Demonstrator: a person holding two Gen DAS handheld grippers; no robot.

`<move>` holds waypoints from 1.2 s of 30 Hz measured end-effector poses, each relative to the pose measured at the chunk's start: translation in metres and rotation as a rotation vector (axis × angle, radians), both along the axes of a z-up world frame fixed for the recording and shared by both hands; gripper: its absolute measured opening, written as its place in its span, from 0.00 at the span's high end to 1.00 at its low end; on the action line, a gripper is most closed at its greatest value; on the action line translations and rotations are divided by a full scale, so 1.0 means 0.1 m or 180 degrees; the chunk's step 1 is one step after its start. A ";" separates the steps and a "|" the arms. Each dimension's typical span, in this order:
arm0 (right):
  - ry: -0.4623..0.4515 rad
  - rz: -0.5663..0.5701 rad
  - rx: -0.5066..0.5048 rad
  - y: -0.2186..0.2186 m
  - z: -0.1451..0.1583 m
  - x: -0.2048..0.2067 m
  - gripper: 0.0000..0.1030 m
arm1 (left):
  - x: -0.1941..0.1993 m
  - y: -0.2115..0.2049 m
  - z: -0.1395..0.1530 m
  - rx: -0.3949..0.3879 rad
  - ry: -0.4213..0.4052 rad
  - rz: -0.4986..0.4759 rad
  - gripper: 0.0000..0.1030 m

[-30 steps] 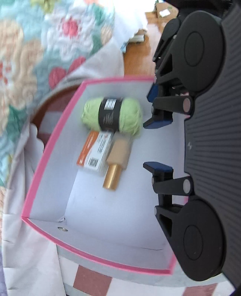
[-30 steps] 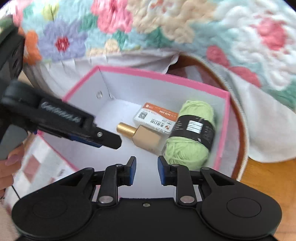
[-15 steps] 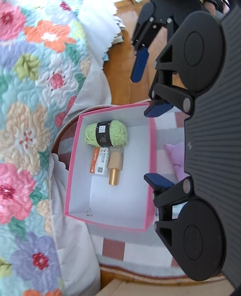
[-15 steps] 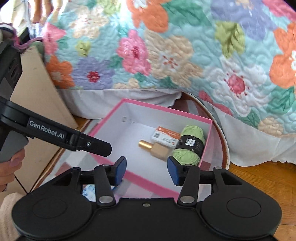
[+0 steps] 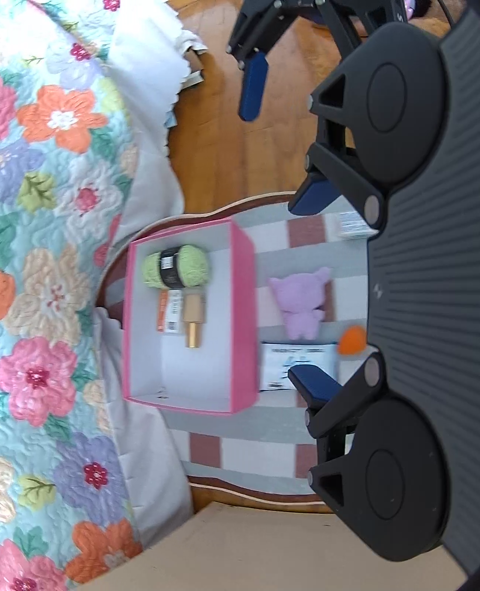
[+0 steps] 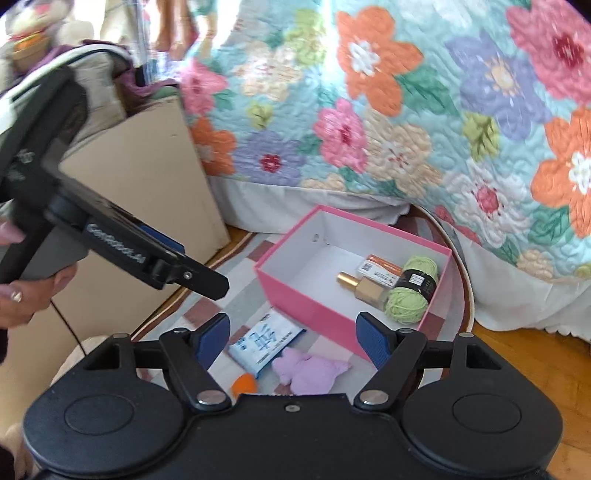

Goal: Organize objects
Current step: 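Move the left tool toward the white soap box on the rug, then close the left tool on the white soap box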

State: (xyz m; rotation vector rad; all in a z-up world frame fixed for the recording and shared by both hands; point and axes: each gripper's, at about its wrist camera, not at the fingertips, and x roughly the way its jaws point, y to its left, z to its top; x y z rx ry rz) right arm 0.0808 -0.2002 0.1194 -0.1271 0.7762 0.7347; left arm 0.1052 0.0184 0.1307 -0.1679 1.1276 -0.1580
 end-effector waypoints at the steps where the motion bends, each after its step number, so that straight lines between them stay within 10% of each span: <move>1: -0.0046 0.0027 -0.0011 -0.01 0.02 -0.07 0.19 | -0.06 -0.02 0.01 0.0010 0.0024 -0.0013 0.15; 15: -0.0662 -0.0060 0.0267 -0.53 -0.42 -0.66 0.03 | -0.71 -0.20 -0.49 0.0280 0.0160 -0.0072 0.11; 36: 0.0356 -0.0570 0.0138 -0.74 -2.09 -0.67 0.02 | -0.64 -0.81 -1.53 0.0213 -0.0064 -0.0296 0.04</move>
